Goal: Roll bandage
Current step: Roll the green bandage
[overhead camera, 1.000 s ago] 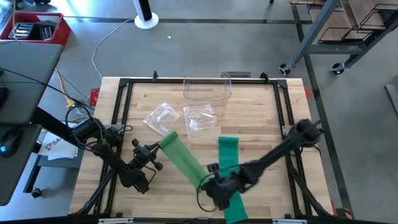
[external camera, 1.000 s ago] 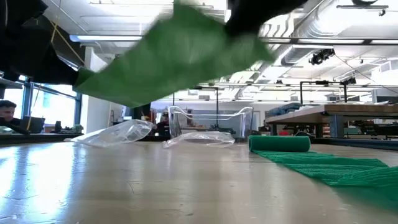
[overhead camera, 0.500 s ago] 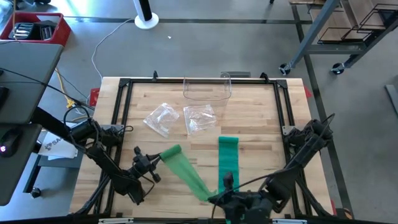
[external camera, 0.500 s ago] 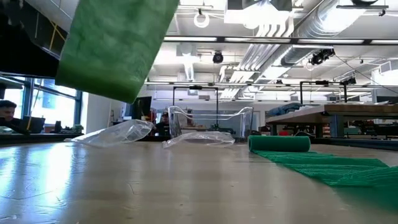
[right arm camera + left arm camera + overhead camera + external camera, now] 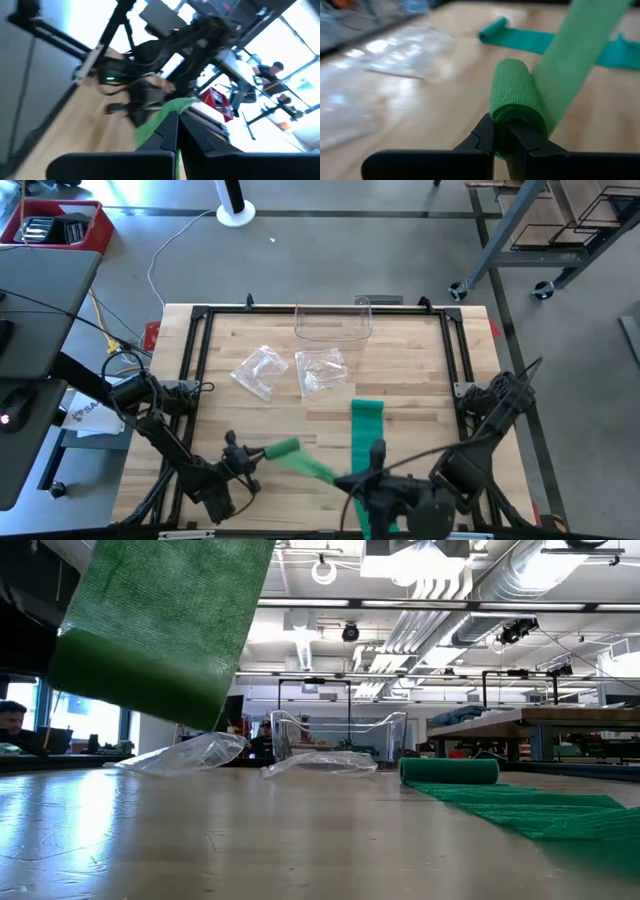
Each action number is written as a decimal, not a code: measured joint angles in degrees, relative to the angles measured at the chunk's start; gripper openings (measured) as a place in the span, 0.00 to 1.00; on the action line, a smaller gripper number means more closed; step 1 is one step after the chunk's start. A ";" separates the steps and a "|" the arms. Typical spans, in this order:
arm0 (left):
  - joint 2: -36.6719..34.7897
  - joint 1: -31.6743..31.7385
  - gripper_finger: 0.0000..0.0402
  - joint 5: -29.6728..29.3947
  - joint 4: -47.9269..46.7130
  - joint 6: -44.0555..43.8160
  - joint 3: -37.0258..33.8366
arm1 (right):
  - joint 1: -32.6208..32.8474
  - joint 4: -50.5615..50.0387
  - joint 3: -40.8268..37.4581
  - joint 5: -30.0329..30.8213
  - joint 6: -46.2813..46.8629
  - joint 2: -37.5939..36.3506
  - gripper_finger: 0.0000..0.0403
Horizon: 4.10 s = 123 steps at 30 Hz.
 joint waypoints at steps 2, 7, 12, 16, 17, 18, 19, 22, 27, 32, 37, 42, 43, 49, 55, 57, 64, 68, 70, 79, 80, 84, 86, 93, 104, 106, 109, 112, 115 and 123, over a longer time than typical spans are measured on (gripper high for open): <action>0.00 0.04 0.04 2.11 7.91 8.08 0.00 | -1.72 -0.25 1.33 -0.19 -1.59 0.00 0.00; 0.00 0.04 0.04 5.97 26.81 25.79 0.00 | -6.74 -2.02 3.66 -4.17 -2.90 0.00 0.00; 0.00 0.04 0.04 9.35 41.80 38.73 0.00 | -11.97 -6.00 5.28 -6.50 -1.42 0.00 0.00; 0.00 -0.30 0.04 12.04 52.88 48.12 0.00 | -16.37 -11.53 5.76 -10.30 3.37 0.00 0.00; 0.00 -0.41 0.04 12.92 55.53 50.12 0.00 | -17.50 -12.87 5.76 -12.45 4.73 0.00 0.00; 0.00 -0.57 0.04 13.60 58.08 52.34 0.00 | -18.63 -14.47 5.74 -14.55 6.19 0.00 0.00; 0.00 -0.79 0.04 13.71 60.72 54.76 0.00 | -19.74 -16.27 5.74 -16.72 7.79 0.00 0.00; 0.00 -2.15 0.03 13.51 66.91 62.71 1.00 | -22.17 -21.55 5.74 -21.28 12.61 0.27 0.00; 0.00 -4.47 0.02 11.00 69.81 74.28 5.71 | -23.12 -23.19 5.11 -24.95 15.26 2.16 0.00; 0.02 -5.47 0.01 10.98 69.73 83.10 11.02 | -23.04 -15.30 -1.25 -32.63 14.85 4.60 0.00; 0.02 -6.80 0.01 9.83 69.75 89.42 14.35 | -22.05 -3.80 -12.04 -36.37 15.20 5.39 0.00; 0.02 -7.77 0.01 3.45 69.81 91.61 15.19 | -18.38 12.98 -22.80 -39.29 17.07 5.42 0.00; 0.02 -7.78 0.01 2.51 69.71 91.66 15.18 | -17.53 17.23 -24.96 -39.35 18.15 5.42 0.00; 0.04 -6.97 0.02 1.49 68.72 88.01 14.93 | -12.98 34.35 -34.16 -39.44 21.06 5.42 0.03; 0.07 -6.18 0.02 2.94 67.52 83.44 14.91 | -10.29 38.43 -36.40 -39.44 25.80 5.42 0.22; 0.07 -6.00 0.02 4.41 67.36 82.18 14.91 | -9.76 38.22 -36.19 -39.44 25.77 5.40 0.29; 1.03 -4.99 0.02 -1.21 61.22 77.98 14.93 | -8.43 33.11 -32.88 -39.42 25.37 4.96 0.41; 1.57 -4.66 0.02 -6.18 50.92 67.84 14.93 | -7.84 24.86 -29.85 -39.39 27.55 4.92 0.41; 1.62 -4.62 0.02 -8.82 43.41 60.81 14.91 | -7.82 20.30 -28.55 -39.34 29.25 4.92 0.41; 1.62 -4.02 0.02 -14.68 8.33 16.88 9.43 | -8.64 17.02 -28.07 -39.48 31.69 5.36 0.40; 1.62 -3.88 0.02 -14.57 6.92 13.40 7.68 | -9.20 17.08 -28.07 -39.46 31.62 5.73 0.40; 1.64 -3.02 0.02 -14.04 6.05 4.27 1.25 | -11.96 18.92 -28.07 -41.64 28.32 8.30 0.40; 1.64 -2.35 0.02 -13.13 6.02 0.40 -1.30 | -13.59 21.14 -28.07 -43.63 26.00 10.12 0.40; 1.64 -0.12 0.02 -9.09 6.03 -6.75 -6.20 | -19.61 31.88 -28.02 -50.89 16.76 16.52 0.40; 1.64 1.40 0.02 -7.61 6.32 -9.85 -7.52 | -22.62 26.78 -17.32 -54.04 8.06 28.17 0.37; 1.64 1.38 0.02 -7.58 6.34 -10.41 -7.52 | -22.66 24.39 -15.30 -54.52 8.22 29.47 0.33; 1.64 1.38 0.02 -7.60 6.34 -10.90 -7.52 | -22.96 22.17 -13.80 -55.12 8.79 30.23 0.21; 1.64 1.38 0.02 -7.65 6.17 -10.94 -7.51 | -23.07 21.27 -13.65 -55.37 10.05 29.96 0.07; 1.64 1.31 0.02 -7.69 6.01 -10.77 -7.52 | -22.32 19.18 -13.80 -54.66 11.69 28.70 0.02; 1.64 1.20 0.02 -7.61 6.21 -9.68 -7.51 | -15.81 11.18 -7.34 -49.01 13.69 25.55 0.01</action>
